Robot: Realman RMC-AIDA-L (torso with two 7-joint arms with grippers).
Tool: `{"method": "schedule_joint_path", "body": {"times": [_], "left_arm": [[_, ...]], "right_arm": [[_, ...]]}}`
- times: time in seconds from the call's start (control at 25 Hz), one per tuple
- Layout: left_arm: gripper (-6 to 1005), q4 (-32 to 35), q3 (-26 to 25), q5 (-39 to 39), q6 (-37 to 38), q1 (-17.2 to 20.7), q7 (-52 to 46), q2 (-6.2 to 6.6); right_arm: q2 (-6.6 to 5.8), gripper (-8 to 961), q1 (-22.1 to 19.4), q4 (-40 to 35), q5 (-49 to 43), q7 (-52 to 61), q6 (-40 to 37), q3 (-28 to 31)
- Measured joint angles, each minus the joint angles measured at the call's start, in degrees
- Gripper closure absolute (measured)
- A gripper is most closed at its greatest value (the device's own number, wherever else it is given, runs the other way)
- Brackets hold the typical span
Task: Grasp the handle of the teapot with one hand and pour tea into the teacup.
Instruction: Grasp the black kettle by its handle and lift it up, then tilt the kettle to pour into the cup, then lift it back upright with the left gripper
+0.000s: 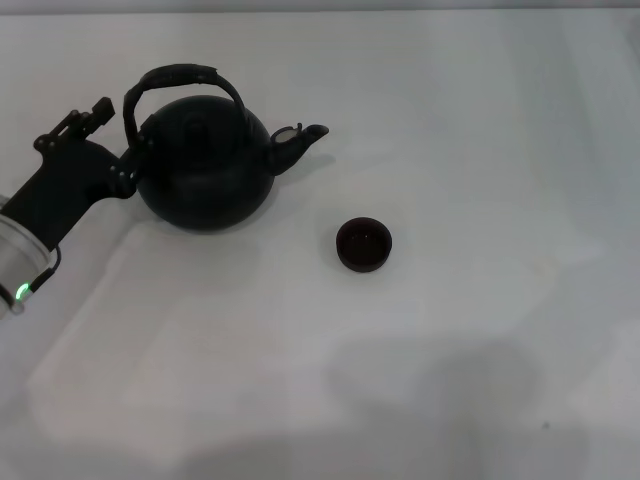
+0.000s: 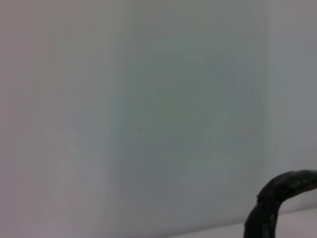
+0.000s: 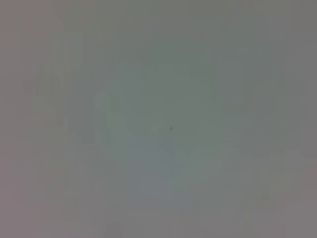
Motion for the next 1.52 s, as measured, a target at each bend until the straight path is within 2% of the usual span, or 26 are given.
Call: {"method": "schedule_joint_path", "body": {"times": [0.52,0.72,1.16,1.32,1.52], "left_arm": [[534,1.7,-0.1,-3.1,-2.2,-0.6,3.7,-0.22],[767,1.7,-0.1,-3.2,-2.3,-1.1,3.9,-0.11],[900,3.1,0.0,-5.0,0.5,-2.8,10.2,0.29],[899,3.5,0.4,-4.3,0.9,-4.4,13.6,0.22],[900,3.8,0.4,0.3,0.9,-6.5,18.0,0.19]], "right_arm": [[-0.15,112,0.1,0.2,0.0,-0.3,-0.3,1.8],[-0.16,112,0.1,0.3,0.0,-0.4,-0.2,2.7],[-0.15,111,-0.1,0.4,-0.1,-0.4,-0.3,2.8],[-0.06,111,-0.2,0.5,-0.1,-0.3,-0.1,2.6],[0.09,111,0.1,1.1,-0.1,-0.3,-0.1,2.4]]}}
